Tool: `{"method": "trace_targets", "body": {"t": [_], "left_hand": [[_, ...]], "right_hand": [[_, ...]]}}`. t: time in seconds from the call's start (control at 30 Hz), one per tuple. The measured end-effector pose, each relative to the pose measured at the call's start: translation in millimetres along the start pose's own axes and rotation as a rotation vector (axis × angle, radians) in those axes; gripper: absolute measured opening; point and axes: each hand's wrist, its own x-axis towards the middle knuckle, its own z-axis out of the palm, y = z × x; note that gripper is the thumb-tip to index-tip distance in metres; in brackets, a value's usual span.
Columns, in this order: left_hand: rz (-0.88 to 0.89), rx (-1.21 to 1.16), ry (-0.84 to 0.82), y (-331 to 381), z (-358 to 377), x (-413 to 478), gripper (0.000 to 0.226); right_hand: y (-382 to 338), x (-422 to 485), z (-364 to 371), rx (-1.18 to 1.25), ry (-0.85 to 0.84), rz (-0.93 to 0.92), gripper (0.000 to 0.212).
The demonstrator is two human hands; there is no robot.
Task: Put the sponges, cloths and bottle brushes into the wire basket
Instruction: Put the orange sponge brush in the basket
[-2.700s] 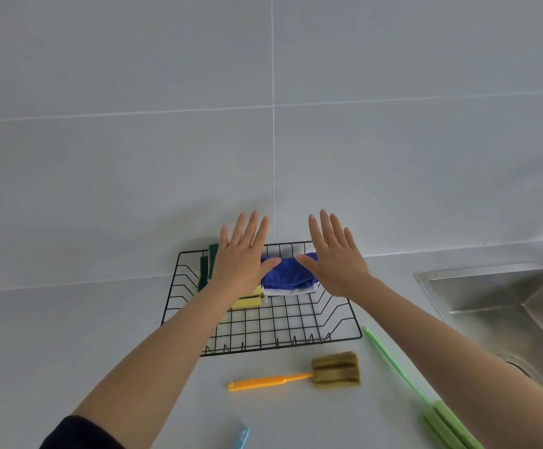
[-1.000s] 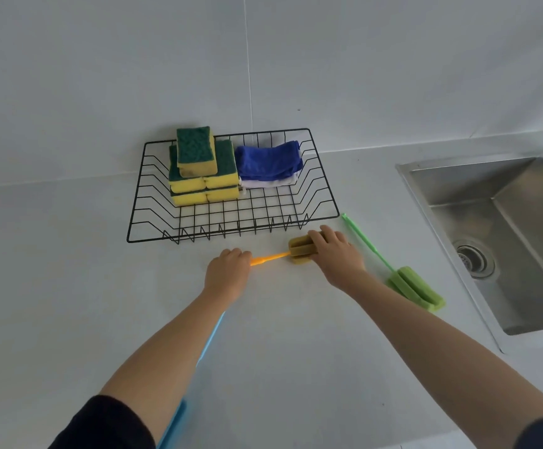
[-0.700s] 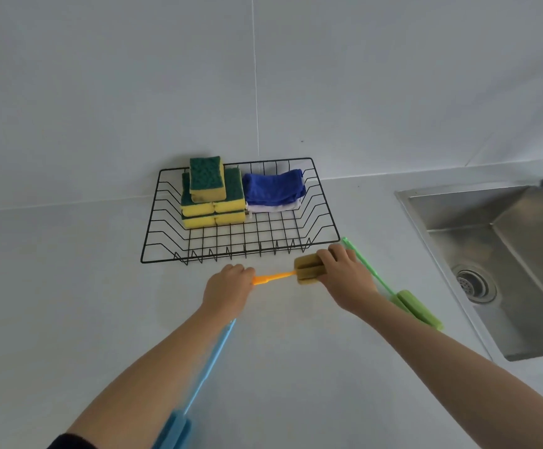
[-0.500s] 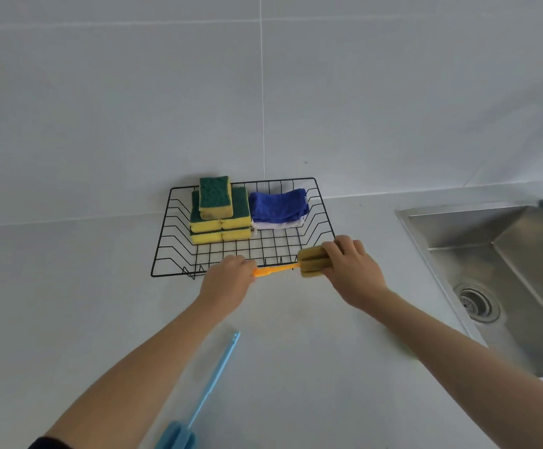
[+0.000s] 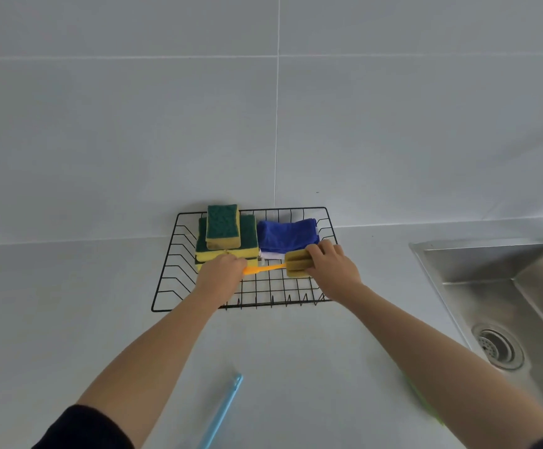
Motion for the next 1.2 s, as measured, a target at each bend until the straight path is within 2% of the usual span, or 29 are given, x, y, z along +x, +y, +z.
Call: {"method": "trace_targets", "body": {"t": [0.2,0.43,0.7,0.93,1.03,1.2], "left_hand": [[-0.028,0.117,-0.162,-2.3,25.9,25.9,0.021],[-0.034,0.195,-0.199,2.5,41.3,43.7,0.026],[-0.112,0.140,-0.200,7.7,54.4,49.8,0.023],[-0.205,-0.029,-0.220,6.1,54.0,51.3,0.022],[-0.235,-0.107,-0.196,5.5,45.3,48.9,0.020],[-0.170,-0.189,-0.034,7.7,21.7,43.2,0.028]], "right_hand": [[-0.8,27.9,24.1,-0.061,-0.092,-0.044,0.045],[2.6,45.8,45.2,-0.091,-0.145,-0.046,0.055],[-1.4,50.5,59.4,-0.022,-0.148,-0.012,0.053],[-1.2,50.1,53.6,-0.043,-0.182,-0.047,0.054],[-1.3,48.8,46.7,-0.096,-0.217,-0.089,0.055],[-1.4,38.0,21.7,-0.104,-0.198,-0.061,0.066]]}}
